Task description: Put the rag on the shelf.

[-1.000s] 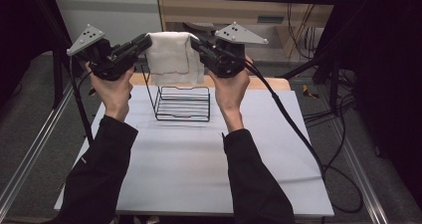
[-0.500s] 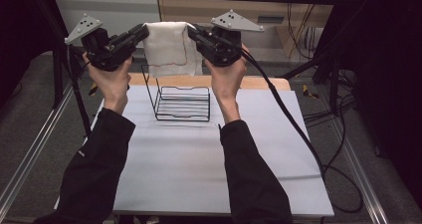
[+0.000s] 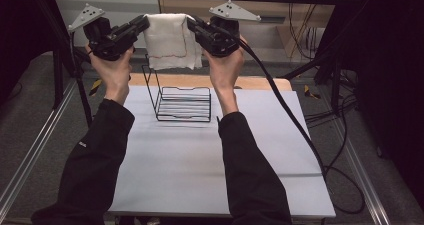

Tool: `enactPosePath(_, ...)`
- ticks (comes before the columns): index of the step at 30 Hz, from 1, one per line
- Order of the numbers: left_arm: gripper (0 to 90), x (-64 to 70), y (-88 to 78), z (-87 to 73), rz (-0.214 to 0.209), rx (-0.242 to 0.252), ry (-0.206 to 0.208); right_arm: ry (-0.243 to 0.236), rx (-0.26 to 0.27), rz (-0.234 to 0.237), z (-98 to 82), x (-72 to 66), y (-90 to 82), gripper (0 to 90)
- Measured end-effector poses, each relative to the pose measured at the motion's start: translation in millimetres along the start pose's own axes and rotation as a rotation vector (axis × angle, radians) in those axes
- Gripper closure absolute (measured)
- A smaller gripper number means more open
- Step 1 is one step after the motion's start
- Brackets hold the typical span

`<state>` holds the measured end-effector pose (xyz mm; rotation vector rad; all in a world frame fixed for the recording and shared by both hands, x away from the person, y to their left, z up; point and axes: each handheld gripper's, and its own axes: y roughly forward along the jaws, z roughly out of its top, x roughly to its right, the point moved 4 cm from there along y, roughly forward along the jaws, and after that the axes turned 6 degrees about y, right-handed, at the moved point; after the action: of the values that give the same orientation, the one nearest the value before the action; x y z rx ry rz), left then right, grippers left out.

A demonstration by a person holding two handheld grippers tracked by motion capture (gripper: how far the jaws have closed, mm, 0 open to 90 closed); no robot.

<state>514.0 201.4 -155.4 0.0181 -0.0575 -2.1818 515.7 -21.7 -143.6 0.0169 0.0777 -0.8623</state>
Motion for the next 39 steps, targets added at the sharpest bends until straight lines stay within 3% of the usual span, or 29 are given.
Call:
enactPosePath(13,82.8,-10.8,16.2,2.1,0.016,-0.019,0.009,0.007,-0.009,-0.014,0.4,12.1,16.3,82.5)
enactPosePath(25,82.8,-21.0,31.2,-9.8,0.034,-0.045,0.008,-0.003,-0.037,-0.034,-7.6,20.7,30.1,82.5)
enactPosePath(39,82.8,-23.1,31.1,-27.8,0.029,-0.084,0.015,0.0,-0.077,-0.042,-27.1,24.4,35.0,82.5)
